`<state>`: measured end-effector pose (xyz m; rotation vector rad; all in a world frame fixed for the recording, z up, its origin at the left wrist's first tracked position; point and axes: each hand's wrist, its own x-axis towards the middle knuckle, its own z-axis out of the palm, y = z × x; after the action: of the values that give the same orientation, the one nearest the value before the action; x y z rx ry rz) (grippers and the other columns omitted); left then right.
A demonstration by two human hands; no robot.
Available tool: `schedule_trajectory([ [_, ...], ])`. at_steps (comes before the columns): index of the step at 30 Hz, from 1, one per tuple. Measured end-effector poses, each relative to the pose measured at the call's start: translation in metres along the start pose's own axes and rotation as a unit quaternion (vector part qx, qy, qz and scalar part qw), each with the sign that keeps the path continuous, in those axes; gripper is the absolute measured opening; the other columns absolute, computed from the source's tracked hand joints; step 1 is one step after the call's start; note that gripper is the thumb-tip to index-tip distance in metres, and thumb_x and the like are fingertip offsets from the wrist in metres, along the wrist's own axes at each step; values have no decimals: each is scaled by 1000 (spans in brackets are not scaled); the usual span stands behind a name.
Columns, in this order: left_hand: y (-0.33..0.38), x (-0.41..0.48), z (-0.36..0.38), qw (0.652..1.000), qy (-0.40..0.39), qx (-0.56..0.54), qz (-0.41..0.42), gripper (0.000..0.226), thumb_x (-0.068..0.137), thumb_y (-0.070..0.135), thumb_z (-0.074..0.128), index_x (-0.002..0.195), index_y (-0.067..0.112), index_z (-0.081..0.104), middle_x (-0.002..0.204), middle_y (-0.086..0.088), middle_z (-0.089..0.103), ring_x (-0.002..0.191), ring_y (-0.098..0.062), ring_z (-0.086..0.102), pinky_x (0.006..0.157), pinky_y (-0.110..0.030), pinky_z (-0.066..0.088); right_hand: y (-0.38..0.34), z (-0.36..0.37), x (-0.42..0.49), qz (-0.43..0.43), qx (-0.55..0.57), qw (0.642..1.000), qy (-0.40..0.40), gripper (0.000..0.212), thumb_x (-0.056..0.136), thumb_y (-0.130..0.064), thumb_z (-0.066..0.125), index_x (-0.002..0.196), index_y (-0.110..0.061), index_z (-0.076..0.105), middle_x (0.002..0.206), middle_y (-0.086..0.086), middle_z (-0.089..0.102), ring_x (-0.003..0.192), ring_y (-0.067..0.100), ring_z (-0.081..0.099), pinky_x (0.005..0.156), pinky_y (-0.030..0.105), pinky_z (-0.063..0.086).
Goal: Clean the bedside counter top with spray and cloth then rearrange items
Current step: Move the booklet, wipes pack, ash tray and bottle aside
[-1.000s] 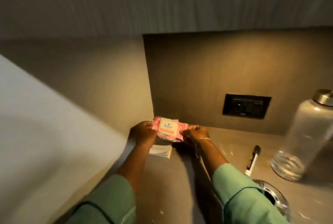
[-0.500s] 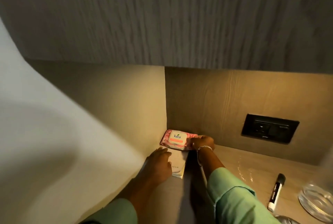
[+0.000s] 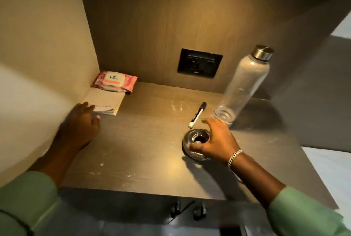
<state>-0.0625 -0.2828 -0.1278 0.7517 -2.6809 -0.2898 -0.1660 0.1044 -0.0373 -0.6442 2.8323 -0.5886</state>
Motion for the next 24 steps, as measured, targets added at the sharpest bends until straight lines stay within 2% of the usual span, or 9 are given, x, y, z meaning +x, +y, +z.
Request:
schedule_trajectory([
  [2,1,-3,1,1000,-5,12,-4,45,93,28,46,132,6,47,141,-20,46,132,-37,40,104,-56,39,16,5,-9,25,10,1000,-15,111,47,-68,78,140,-20,40,142,5,47,131,24,41,103,37,41],
  [4,3,-4,1,1000,-13,22,-4,46,93,31,42,132,5,44,140,-20,46,131,-38,40,103,-56,40,25,11,-10,26,17,999,-16,119,40,-69,80,141,-21,37,141,4,48,129,24,42,100,37,43],
  [8,6,-8,2,999,-26,29,-6,50,94,33,43,133,2,42,140,-24,45,131,-40,38,104,-56,37,29,22,-7,9,33,999,2,114,34,-64,85,131,-21,42,125,1,58,116,22,51,89,34,49],
  [11,3,-12,-5,999,-38,19,7,51,95,29,46,138,2,40,146,-23,41,137,-39,34,111,-54,32,22,28,-5,-7,61,998,4,114,36,-59,86,133,-20,40,125,1,57,114,21,52,92,35,51],
  [13,2,-18,-16,998,-55,-14,-2,55,96,30,44,142,1,36,151,-21,34,142,-36,26,117,-48,22,12,31,-3,-22,86,996,6,114,36,-62,81,134,-23,39,123,-1,56,112,21,53,92,36,52],
  [17,2,-32,-28,997,-59,-37,20,61,96,36,38,146,2,29,156,-17,26,146,-31,20,121,-39,15,-49,34,29,-74,134,988,6,118,33,-65,77,136,-22,39,121,1,55,112,22,54,88,27,45],
  [20,2,-37,-29,997,-66,-10,32,62,96,38,33,147,4,25,157,-17,24,146,-30,21,121,-37,15,-126,45,72,-113,181,977,17,110,34,-63,82,128,-22,43,108,-7,57,95,12,57,72,13,43],
  [21,1,-38,-30,997,-67,6,38,61,97,38,32,147,3,26,156,-18,26,146,-30,22,121,-38,16,-152,52,88,-120,197,973,16,108,34,-62,84,126,-21,43,108,-6,59,92,11,57,69,12,44],
  [24,-1,-43,-29,996,-51,34,68,58,99,37,29,139,-4,40,148,-23,38,141,-33,33,118,-43,26,-213,80,129,-121,215,969,-8,106,44,-47,93,129,-14,38,119,7,62,104,22,61,80,25,48],
])
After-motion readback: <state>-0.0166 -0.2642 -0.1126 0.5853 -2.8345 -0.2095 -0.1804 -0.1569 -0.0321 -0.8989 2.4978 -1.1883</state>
